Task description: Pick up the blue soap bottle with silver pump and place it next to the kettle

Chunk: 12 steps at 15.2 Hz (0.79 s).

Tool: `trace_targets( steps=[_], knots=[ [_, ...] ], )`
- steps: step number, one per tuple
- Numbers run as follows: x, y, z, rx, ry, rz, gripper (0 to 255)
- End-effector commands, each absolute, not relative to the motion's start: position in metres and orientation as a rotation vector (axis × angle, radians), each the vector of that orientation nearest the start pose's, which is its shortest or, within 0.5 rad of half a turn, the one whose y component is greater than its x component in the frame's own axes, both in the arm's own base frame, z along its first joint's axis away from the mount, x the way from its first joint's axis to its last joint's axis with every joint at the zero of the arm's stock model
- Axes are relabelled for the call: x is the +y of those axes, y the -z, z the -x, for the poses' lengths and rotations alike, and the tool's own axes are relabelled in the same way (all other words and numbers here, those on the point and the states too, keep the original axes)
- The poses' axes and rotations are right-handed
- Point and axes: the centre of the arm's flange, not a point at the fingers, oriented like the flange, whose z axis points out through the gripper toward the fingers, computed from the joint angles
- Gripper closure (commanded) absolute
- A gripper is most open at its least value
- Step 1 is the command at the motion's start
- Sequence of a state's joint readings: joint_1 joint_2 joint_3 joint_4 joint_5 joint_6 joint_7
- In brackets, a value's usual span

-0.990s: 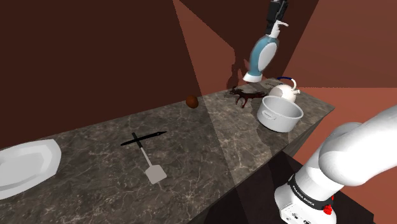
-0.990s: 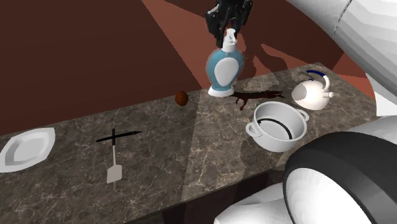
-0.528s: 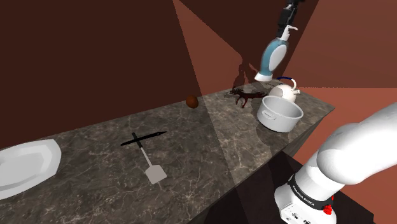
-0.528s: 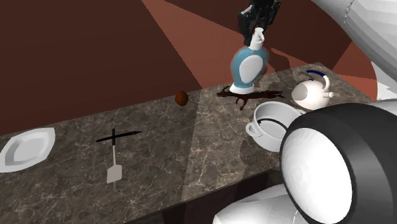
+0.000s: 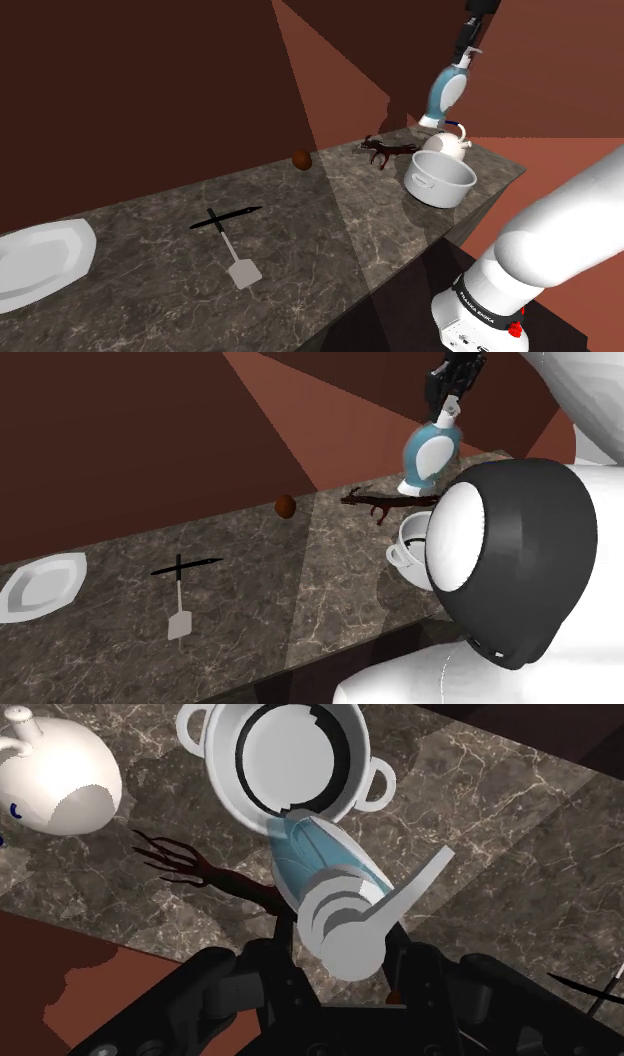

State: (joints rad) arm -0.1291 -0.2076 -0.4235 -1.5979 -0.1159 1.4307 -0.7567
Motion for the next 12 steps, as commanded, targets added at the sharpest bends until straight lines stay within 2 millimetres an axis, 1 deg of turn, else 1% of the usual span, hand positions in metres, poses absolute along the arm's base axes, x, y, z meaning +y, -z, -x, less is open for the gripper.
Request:
trace_targets(
  steps=[1, 12],
  knots=[
    [-0.311, -0.694, -0.382, -0.31, -0.001, 3.164, 255],
    [-0.455, -0.678, -0.369, -0.31, -0.001, 3.164, 255]
  ],
)
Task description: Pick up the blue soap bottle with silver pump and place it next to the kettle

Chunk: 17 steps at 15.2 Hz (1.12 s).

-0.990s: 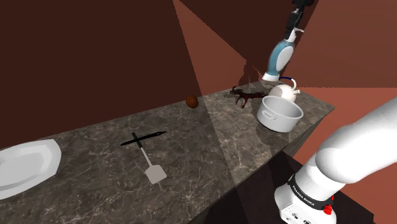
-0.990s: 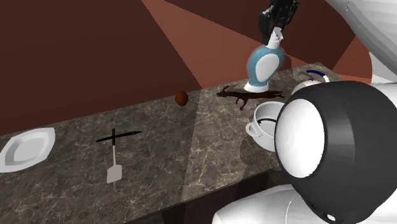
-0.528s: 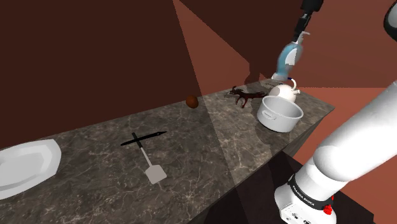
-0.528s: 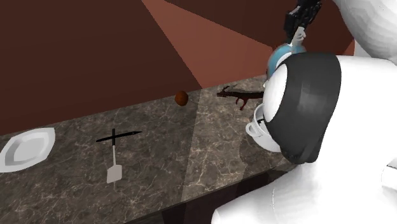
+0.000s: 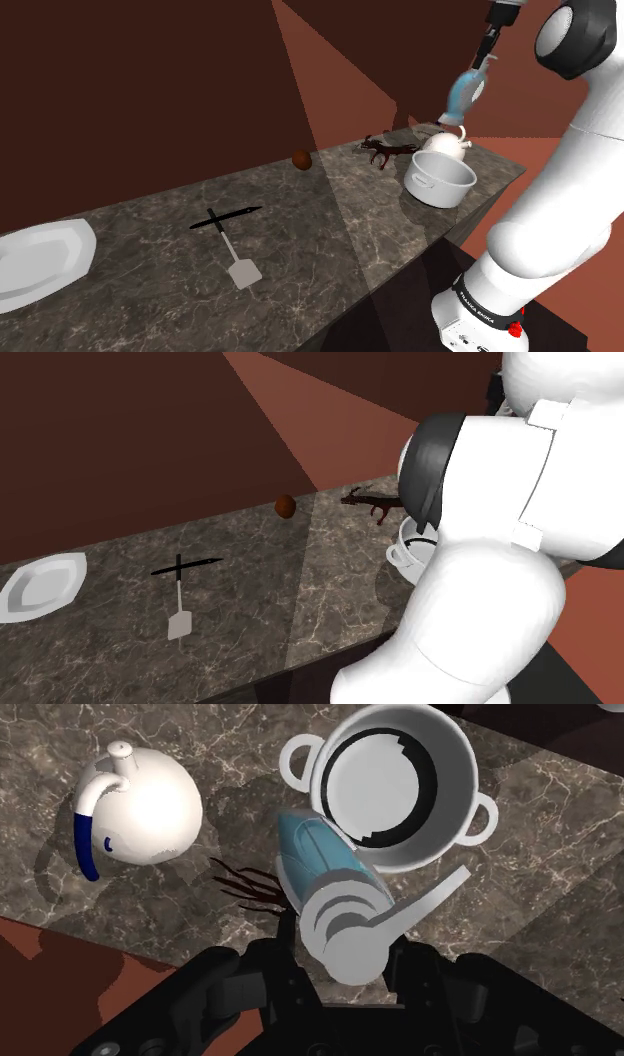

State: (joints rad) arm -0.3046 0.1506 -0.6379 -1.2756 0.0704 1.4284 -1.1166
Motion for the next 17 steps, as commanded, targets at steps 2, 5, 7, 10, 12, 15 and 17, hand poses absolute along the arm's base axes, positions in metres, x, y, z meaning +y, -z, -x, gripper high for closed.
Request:
trace_targets(
  steps=[2, 5, 7, 10, 12, 15, 17],
  knots=[
    [-0.481, -0.675, -0.367, -0.31, -0.001, 3.164, 255],
    [-0.52, -0.67, -0.364, -0.31, -0.001, 3.164, 255],
    [-0.534, -0.664, -0.362, -0.31, -0.001, 3.164, 255],
    [-0.534, -0.648, -0.362, -0.31, -0.001, 3.164, 255],
    [-0.534, -0.637, -0.362, -0.31, -0.001, 3.164, 255],
    [-0.534, -0.621, -0.362, -0.31, -0.001, 3.164, 255],
    [-0.534, -0.611, -0.362, -0.31, -0.001, 3.164, 255]
  ],
)
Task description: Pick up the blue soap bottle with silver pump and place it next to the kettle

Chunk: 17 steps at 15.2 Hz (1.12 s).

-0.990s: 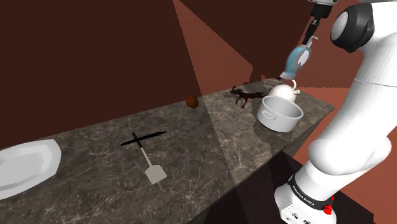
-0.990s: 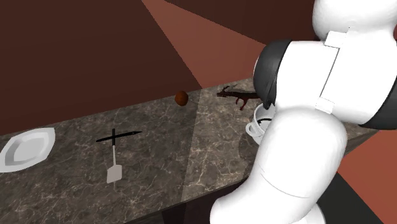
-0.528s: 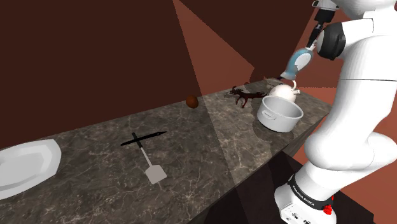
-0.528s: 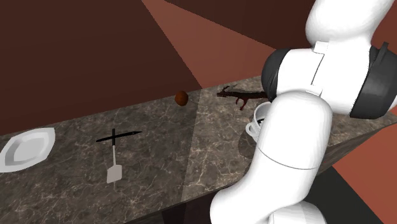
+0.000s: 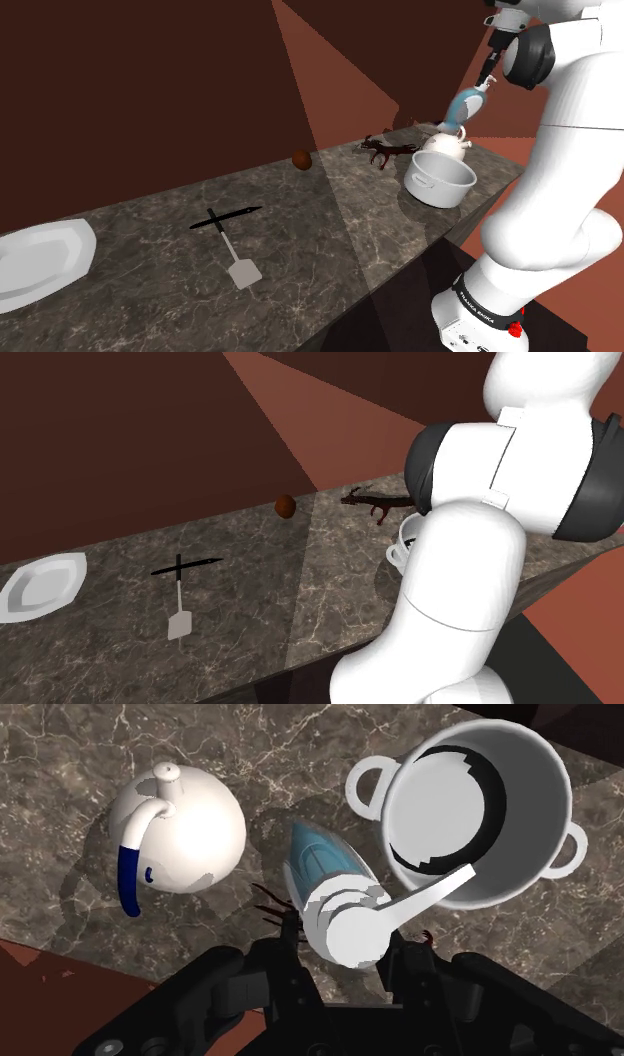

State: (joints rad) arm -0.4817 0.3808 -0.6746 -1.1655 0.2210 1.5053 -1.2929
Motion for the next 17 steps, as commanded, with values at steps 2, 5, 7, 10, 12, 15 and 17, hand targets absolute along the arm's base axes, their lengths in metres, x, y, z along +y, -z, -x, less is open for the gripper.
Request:
trace_targets(
  steps=[2, 5, 7, 10, 12, 15, 17],
  knots=[
    [-0.534, -0.6, -0.362, -0.31, -0.001, 3.164, 255],
    [-0.534, -0.584, -0.362, -0.31, -0.001, 3.164, 255],
    [-0.534, -0.574, -0.362, -0.31, -0.001, 3.164, 255],
    [-0.534, -0.558, -0.362, -0.31, -0.001, 3.164, 255],
    [-0.534, -0.547, -0.362, -0.31, -0.001, 3.164, 255],
    [-0.534, -0.531, -0.362, -0.31, -0.001, 3.164, 255],
    [-0.534, -0.521, -0.362, -0.31, -0.001, 3.164, 255]
  ],
)
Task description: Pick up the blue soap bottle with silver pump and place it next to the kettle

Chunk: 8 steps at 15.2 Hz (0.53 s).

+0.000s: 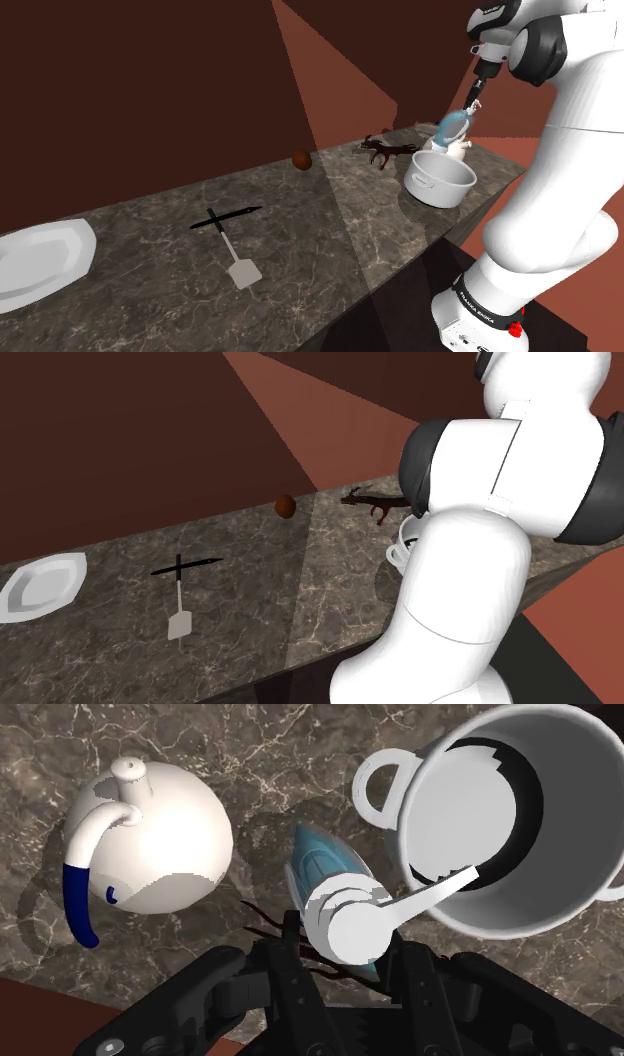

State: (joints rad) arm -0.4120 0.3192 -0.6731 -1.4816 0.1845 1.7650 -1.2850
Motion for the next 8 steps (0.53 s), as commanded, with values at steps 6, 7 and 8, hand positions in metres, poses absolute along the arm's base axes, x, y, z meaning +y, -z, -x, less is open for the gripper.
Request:
trace_targets(
  steps=[6, 7, 8],
  knots=[
    [-0.534, -0.489, -0.362, -0.31, -0.001, 3.164, 255],
    [-0.534, -0.484, -0.362, -0.31, -0.001, 3.164, 255],
    [-0.534, -0.479, -0.362, -0.31, -0.001, 3.164, 255]
  ],
)
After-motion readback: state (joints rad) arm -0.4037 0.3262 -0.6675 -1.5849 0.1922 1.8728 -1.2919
